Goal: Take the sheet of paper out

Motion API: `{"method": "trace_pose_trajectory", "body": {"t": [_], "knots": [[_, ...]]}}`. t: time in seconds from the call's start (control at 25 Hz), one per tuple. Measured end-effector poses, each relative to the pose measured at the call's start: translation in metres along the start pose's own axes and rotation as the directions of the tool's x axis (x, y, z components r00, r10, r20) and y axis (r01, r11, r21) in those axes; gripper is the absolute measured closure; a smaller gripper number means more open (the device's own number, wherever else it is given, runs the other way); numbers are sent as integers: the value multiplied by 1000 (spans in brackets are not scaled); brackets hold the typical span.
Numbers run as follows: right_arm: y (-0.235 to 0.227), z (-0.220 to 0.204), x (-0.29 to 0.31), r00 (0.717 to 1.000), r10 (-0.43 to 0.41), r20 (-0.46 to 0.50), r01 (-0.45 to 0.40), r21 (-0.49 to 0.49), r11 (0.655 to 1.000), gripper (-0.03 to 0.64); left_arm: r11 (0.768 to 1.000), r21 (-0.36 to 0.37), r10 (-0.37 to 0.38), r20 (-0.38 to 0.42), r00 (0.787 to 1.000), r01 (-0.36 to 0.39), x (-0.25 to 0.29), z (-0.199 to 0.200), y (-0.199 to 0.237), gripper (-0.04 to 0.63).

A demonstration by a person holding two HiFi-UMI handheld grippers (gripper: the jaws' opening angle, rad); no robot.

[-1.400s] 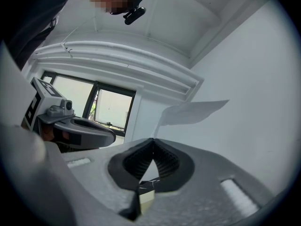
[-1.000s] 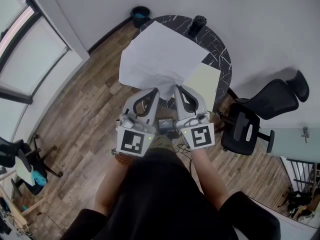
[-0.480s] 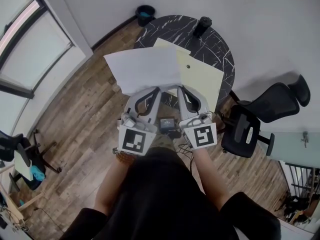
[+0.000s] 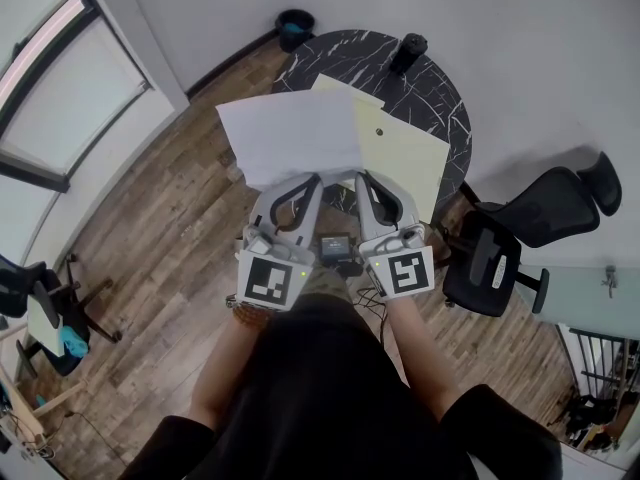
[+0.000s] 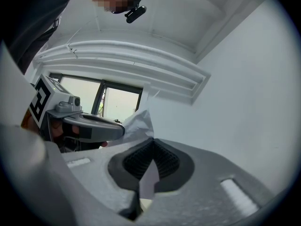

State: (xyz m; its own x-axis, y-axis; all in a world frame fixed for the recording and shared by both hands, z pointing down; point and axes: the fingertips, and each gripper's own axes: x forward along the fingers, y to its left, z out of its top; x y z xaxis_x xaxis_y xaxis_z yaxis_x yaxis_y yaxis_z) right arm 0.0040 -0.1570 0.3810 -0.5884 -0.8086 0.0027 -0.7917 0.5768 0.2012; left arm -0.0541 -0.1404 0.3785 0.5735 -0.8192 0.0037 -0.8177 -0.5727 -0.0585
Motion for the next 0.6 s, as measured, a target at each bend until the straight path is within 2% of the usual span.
{"method": "trace_pose_trajectory", "body": {"t": [0.6], "knots": [[0, 9, -8, 1000, 10, 16, -9, -36, 999, 620, 1000, -9, -15, 5, 1000, 15, -3, -2, -10, 601]]}}
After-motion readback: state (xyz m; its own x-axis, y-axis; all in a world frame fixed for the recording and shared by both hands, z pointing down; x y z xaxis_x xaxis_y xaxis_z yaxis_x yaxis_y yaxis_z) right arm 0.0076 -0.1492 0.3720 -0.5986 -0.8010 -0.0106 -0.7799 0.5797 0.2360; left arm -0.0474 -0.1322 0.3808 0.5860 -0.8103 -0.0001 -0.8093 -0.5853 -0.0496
